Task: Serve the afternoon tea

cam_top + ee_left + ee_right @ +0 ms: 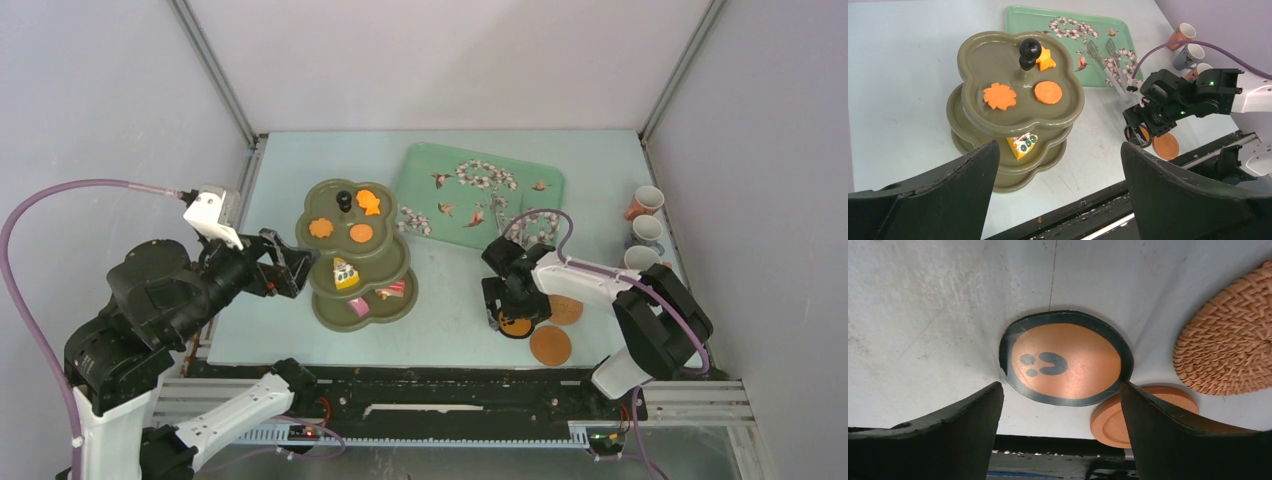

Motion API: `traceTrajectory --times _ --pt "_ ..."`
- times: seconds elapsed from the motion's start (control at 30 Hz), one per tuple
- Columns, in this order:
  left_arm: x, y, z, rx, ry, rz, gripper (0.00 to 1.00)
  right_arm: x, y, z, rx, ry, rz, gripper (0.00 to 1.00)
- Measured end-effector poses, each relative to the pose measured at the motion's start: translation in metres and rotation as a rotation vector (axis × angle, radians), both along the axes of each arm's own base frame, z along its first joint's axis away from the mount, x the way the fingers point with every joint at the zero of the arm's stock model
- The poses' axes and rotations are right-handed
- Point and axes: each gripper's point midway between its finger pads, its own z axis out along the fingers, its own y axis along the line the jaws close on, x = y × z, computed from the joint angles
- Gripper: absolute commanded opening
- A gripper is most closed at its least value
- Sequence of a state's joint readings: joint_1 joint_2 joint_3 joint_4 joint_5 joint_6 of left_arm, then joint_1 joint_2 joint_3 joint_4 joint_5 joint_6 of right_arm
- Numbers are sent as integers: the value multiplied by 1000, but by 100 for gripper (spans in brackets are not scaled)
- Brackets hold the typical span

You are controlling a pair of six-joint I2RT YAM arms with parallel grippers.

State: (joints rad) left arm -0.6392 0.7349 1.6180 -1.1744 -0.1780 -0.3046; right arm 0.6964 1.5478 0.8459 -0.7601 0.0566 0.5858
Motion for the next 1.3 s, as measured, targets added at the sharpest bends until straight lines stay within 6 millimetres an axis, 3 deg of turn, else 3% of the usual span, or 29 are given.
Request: traceTrajectory --times 0.83,1.3 --pt "1 0 1 4 3 4 98 9 -5 0 70 -62 -14 88" --pt "1 0 1 4 3 4 98 3 -12 6 64 -110 -72 88"
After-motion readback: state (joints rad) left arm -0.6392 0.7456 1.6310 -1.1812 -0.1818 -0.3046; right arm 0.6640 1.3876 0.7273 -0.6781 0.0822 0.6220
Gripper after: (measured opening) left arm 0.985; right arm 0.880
